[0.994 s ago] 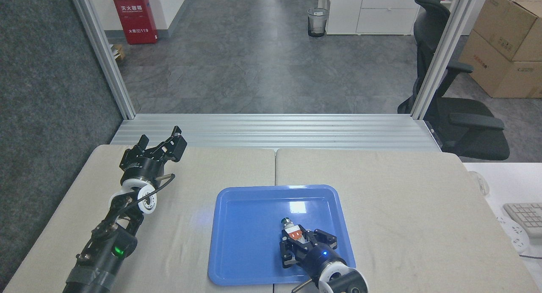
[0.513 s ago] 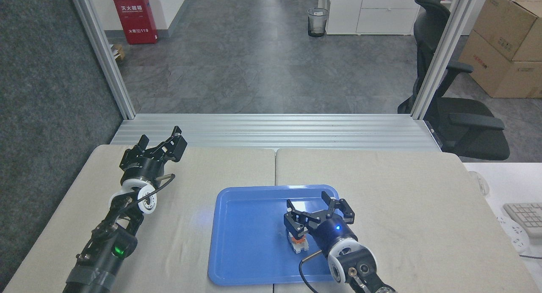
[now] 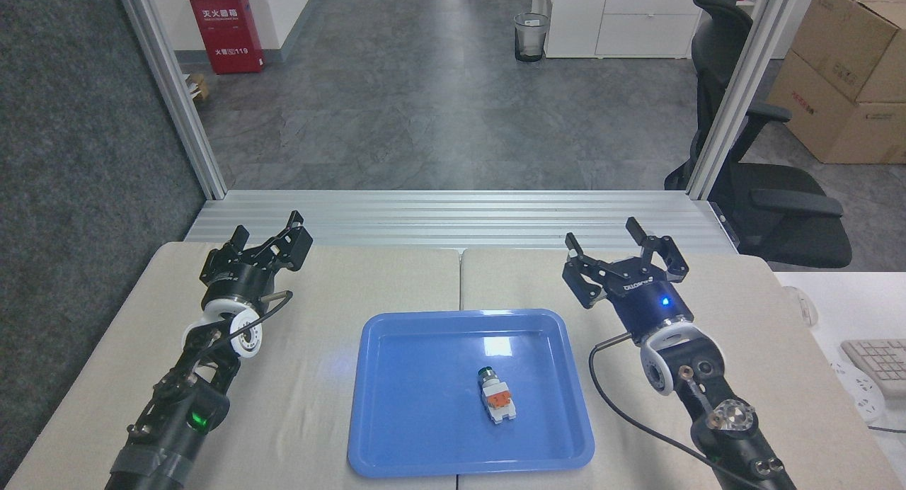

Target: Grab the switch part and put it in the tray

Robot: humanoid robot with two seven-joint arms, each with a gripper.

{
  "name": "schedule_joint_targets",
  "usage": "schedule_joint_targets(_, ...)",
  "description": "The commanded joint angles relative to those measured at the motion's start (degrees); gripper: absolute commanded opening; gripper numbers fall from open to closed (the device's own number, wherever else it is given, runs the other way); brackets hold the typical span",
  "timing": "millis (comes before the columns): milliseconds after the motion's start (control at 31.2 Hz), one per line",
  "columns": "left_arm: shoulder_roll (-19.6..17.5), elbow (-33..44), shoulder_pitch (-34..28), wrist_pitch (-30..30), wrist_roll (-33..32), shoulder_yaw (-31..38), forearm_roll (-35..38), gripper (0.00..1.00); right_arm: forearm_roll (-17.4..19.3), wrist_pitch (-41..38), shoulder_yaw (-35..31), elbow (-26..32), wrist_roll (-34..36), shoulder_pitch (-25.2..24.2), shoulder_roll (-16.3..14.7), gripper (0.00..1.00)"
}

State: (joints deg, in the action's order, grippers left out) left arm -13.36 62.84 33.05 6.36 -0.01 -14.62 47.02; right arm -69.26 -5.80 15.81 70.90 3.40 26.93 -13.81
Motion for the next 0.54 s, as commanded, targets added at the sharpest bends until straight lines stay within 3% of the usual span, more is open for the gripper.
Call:
schedule_joint_targets(0,0.0,0.0,0.0,0.1,0.0,0.0,0.0,1.0,6.9,-1.4,-8.9,-11.1,-0.6,2.5,-11.5,0.98)
schedule_joint_targets(96,0.0,0.0,0.0,0.1,0.0,-0.1,0.0,1.0,11.2,-1.1,-8.9,-10.5,-6.0,2.3,-11.7,0.98)
schedule_joint_targets(256,0.0,0.0,0.0,0.1,0.0,0.0,0.0,1.0,11.4,-1.2,-8.7,-10.1,-6.8,2.3,-13.5,0.98)
schedule_joint_targets(513,0.0,0.0,0.0,0.1,0.0,-0.1,0.0,1.0,11.9,-1.3,-9.2,-10.0,-6.6,2.3,-13.2,0.99)
